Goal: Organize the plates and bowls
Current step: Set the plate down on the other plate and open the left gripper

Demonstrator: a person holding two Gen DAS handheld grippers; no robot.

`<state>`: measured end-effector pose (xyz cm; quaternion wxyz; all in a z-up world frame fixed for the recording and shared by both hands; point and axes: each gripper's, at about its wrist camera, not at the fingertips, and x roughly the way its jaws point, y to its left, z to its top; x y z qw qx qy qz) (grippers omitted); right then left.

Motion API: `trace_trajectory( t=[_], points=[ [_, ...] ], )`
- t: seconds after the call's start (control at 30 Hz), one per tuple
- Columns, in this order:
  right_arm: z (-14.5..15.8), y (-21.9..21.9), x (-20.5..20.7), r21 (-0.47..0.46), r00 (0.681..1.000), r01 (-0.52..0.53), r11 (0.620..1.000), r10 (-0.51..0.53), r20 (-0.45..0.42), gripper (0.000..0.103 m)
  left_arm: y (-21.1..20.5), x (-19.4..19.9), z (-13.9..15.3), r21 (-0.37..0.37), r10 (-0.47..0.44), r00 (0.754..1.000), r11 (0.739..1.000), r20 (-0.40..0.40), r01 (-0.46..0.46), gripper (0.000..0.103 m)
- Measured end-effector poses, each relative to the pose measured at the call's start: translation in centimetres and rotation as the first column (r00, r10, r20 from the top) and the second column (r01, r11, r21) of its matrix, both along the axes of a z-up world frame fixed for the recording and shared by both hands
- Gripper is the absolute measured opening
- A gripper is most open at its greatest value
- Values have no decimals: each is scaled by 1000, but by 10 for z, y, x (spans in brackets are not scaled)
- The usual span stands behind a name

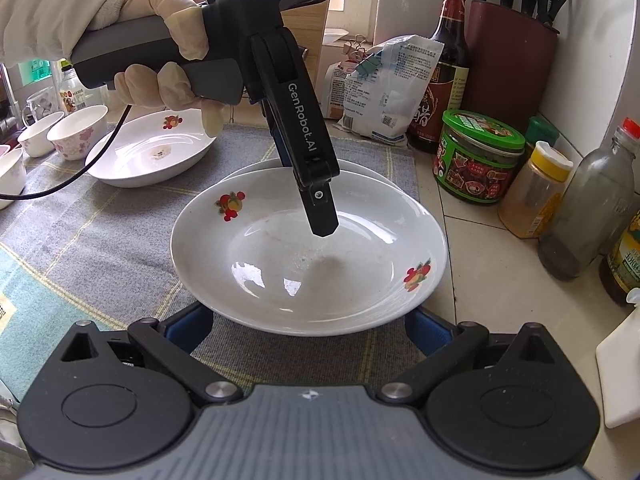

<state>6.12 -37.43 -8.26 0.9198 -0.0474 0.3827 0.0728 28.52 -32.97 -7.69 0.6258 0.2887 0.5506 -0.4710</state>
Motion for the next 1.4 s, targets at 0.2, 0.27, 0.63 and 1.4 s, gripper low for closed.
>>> trace_trajectory(
  t=[0.2, 0.27, 0.63, 1.4],
  points=[
    [0, 1, 0, 2, 1000, 3, 1000, -3, -5, 103, 2, -2, 3, -3, 4, 1000, 1000, 11, -4, 86],
    [1, 1, 0, 3, 1000, 4, 1000, -4, -9, 103, 3, -2, 5, -9, 9, 1000, 1000, 16, -9, 86],
    [0, 1, 2, -2, 1000, 8, 1000, -8, -20, 103, 10, -9, 17, -39, 41, 998, 998, 47, -40, 86],
    [9, 12, -4, -4, 1000, -10, 1000, 10, 28, 103, 62, -41, 73, -271, 162, 958, 958, 237, -95, 90]
  ],
)
